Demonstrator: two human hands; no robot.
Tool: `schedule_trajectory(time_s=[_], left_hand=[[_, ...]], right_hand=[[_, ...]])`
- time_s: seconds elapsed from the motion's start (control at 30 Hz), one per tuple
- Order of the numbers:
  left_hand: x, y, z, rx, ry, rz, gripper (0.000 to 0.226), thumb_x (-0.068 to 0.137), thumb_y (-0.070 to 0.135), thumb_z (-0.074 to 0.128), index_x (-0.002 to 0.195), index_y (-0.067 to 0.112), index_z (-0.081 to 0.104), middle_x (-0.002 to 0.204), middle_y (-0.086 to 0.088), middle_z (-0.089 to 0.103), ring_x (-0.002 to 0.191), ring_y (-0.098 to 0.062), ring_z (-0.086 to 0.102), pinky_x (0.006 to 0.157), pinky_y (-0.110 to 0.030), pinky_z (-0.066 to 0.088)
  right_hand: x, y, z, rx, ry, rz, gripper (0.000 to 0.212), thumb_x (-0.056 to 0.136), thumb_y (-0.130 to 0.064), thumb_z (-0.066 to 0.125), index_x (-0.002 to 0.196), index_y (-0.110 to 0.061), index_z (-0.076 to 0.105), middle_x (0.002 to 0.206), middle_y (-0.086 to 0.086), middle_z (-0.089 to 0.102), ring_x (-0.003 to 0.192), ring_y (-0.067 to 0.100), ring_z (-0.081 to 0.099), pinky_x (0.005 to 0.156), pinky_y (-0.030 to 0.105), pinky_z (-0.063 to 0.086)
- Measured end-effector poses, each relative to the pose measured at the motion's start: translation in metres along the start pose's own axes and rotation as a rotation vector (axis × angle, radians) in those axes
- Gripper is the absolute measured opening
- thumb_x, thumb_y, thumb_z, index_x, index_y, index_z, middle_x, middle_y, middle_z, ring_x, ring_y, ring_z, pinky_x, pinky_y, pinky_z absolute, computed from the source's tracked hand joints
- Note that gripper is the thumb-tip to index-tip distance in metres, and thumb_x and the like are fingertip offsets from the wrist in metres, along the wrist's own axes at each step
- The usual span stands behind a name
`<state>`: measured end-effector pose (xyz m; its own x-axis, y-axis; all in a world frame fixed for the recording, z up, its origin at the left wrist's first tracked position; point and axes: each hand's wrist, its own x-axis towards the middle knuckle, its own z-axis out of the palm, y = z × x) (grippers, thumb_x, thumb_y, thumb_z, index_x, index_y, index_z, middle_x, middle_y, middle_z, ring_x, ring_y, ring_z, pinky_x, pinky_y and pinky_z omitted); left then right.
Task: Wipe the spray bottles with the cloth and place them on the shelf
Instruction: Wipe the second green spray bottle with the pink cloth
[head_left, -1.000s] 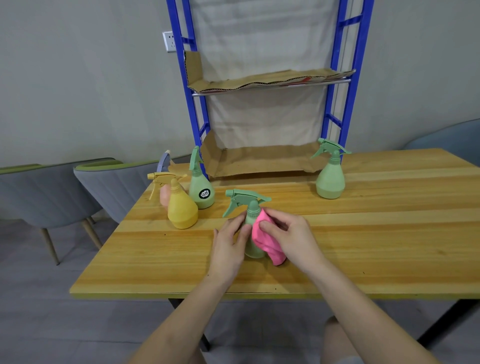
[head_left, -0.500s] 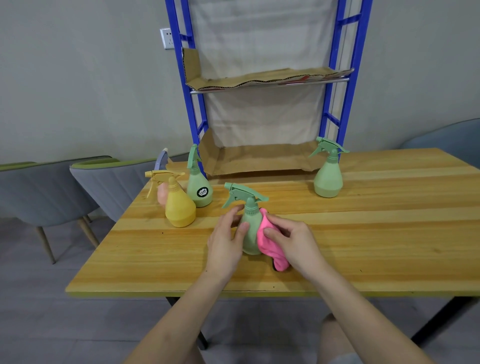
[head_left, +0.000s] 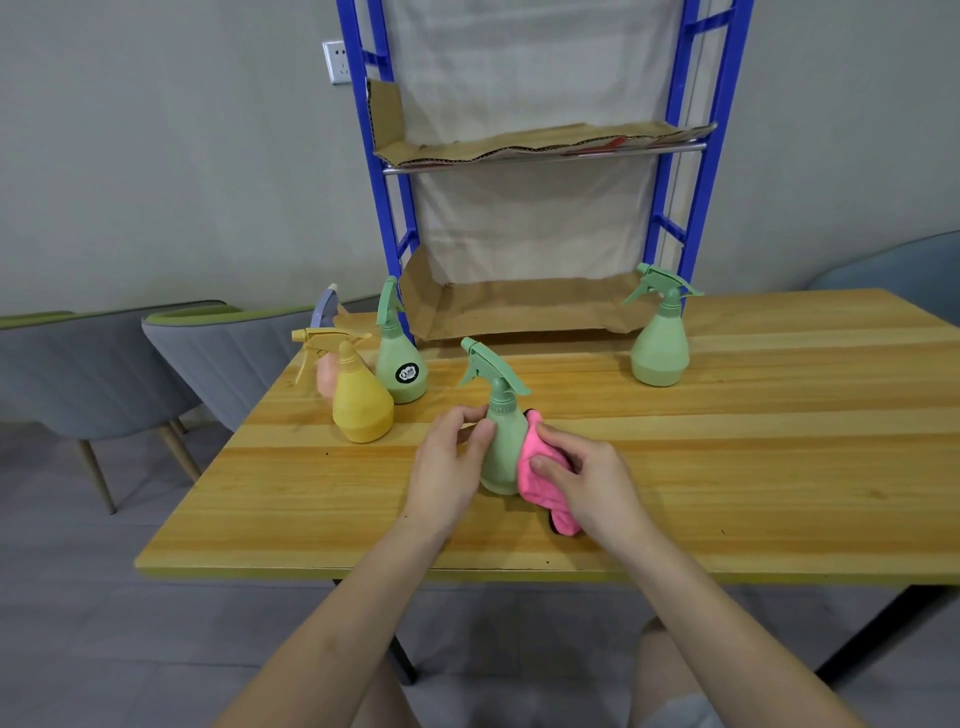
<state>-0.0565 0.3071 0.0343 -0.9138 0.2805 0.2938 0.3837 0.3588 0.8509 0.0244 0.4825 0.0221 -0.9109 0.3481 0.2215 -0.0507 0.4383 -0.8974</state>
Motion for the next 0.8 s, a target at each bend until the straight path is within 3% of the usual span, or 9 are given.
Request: schedule_trajectory(time_s=[0.13, 0.23, 0.4, 0.5, 0.63, 0.8], left_hand=[[0.003, 0.003, -0.001, 0.061, -0.005, 0.058, 0.041, 0.088, 0.068, 0.059, 0.112, 0.035, 0.067, 0.113, 0.016, 0.070, 0.109, -0.002, 0.065, 0.099, -0.044, 0.055], [0.007, 0.001, -0.002, 0.116, -0.012, 0.057, 0.041, 0.087, 0.070, 0.055, 0.112, 0.040, 0.066, 0.111, 0.019, 0.071, 0.109, -0.001, 0.065, 0.099, -0.048, 0.054], [0.008, 0.004, -0.006, 0.173, -0.056, 0.068, 0.033, 0.092, 0.066, 0.053, 0.119, 0.048, 0.061, 0.117, 0.022, 0.070, 0.110, -0.001, 0.065, 0.100, -0.051, 0.053], [0.007, 0.008, -0.007, 0.186, -0.067, 0.066, 0.034, 0.100, 0.051, 0.059, 0.129, 0.035, 0.065, 0.123, 0.018, 0.071, 0.112, -0.004, 0.065, 0.101, -0.047, 0.054], [0.006, 0.014, -0.007, 0.169, -0.069, 0.001, 0.055, 0.085, 0.078, 0.048, 0.128, 0.045, 0.057, 0.114, 0.021, 0.072, 0.110, -0.002, 0.067, 0.107, -0.054, 0.050], [0.009, 0.021, -0.004, 0.228, -0.057, -0.009, 0.028, 0.087, 0.073, 0.053, 0.109, 0.060, 0.042, 0.101, 0.024, 0.070, 0.106, -0.010, 0.070, 0.105, -0.063, 0.048]], right_hand=[[0.009, -0.020, 0.003, 0.020, 0.016, -0.069, 0.049, 0.095, -0.020, 0.077, 0.142, -0.027, 0.064, 0.138, -0.012, 0.068, 0.125, 0.002, 0.063, 0.104, 0.020, 0.052], [0.014, -0.027, 0.004, 0.050, 0.010, -0.098, 0.049, 0.096, -0.020, 0.076, 0.143, -0.025, 0.064, 0.138, -0.012, 0.067, 0.125, 0.001, 0.062, 0.107, 0.021, 0.051], [0.009, -0.013, 0.003, 0.070, 0.000, -0.047, 0.048, 0.096, -0.017, 0.076, 0.142, -0.025, 0.065, 0.131, -0.010, 0.072, 0.112, -0.002, 0.068, 0.091, 0.015, 0.056], [0.009, -0.010, 0.002, 0.042, -0.002, -0.037, 0.049, 0.095, -0.016, 0.076, 0.142, -0.024, 0.064, 0.131, -0.011, 0.070, 0.114, -0.003, 0.065, 0.096, 0.014, 0.055], [0.008, -0.007, -0.001, 0.009, -0.015, -0.045, 0.049, 0.094, -0.015, 0.077, 0.141, -0.023, 0.065, 0.141, -0.008, 0.067, 0.129, 0.004, 0.060, 0.108, 0.021, 0.050], [0.009, -0.008, -0.003, -0.034, 0.001, -0.042, 0.046, 0.093, -0.018, 0.079, 0.137, -0.026, 0.068, 0.136, -0.012, 0.070, 0.125, 0.002, 0.062, 0.107, 0.027, 0.053]])
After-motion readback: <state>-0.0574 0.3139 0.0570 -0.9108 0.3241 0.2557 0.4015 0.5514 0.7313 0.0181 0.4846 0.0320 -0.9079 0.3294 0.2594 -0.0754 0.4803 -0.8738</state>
